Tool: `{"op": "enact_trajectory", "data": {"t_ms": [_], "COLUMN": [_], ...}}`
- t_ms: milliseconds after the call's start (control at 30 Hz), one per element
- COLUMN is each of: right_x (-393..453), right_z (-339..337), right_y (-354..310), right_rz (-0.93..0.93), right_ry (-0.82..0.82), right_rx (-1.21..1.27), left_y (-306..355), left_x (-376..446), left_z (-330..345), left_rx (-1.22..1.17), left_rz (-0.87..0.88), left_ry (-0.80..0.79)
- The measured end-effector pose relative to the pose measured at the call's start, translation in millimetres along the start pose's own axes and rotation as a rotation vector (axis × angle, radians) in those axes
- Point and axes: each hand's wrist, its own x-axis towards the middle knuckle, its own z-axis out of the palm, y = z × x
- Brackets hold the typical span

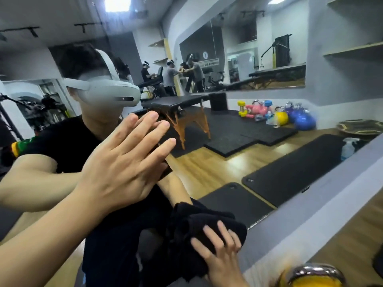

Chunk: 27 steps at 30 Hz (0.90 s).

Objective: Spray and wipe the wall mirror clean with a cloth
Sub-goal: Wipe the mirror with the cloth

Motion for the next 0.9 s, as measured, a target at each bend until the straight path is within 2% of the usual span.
{"op": "enact_trajectory", "data": {"t_ms": [100, 167, 300, 367, 500, 633, 767, 800, 833, 867, 900], "right_x": [24, 72, 200, 263, 332, 286, 145, 130, 140, 144, 164], "right_z": [-4, -17, -50, -62, -76, -59, -29, -13, 3, 16, 25], "right_y": [33, 55, 88, 108, 149, 109, 51, 27, 1, -27, -40], "right_rz": [-0.017, 0.072, 0.461, 0.627, 0.794, 0.615, 0.396, 0.386, 0.453, 0.451, 0.465], "right_ry": [-0.029, -0.012, 0.146, 0.215, 0.278, 0.262, 0.163, 0.172, 0.232, 0.110, 0.064], "right_rx": [0.010, 0.084, 0.201, 0.181, 0.205, 0.094, 0.063, 0.031, -0.007, -0.020, 0.041], "left_y": [1, 2, 3, 3, 4, 3, 11, 15, 21, 26, 31], "left_x": [1, 1, 4, 5, 6, 5, 15, 24, 36, 50, 65], "left_z": [0, 0, -2, -3, -2, 2, 2, -1, -3, -5, -5], "left_rx": [0.024, 0.046, 0.060, 0.069, 0.079, 0.095, 0.154, 0.147, 0.130, 0.106, 0.083], "left_rz": [-0.003, -0.002, 0.004, 0.012, 0.018, 0.021, -0.001, -0.023, -0.037, -0.038, -0.024], "left_ry": [-0.028, -0.037, -0.051, -0.053, -0.054, -0.023, -0.003, -0.007, -0.015, -0.014, 0.003]}}
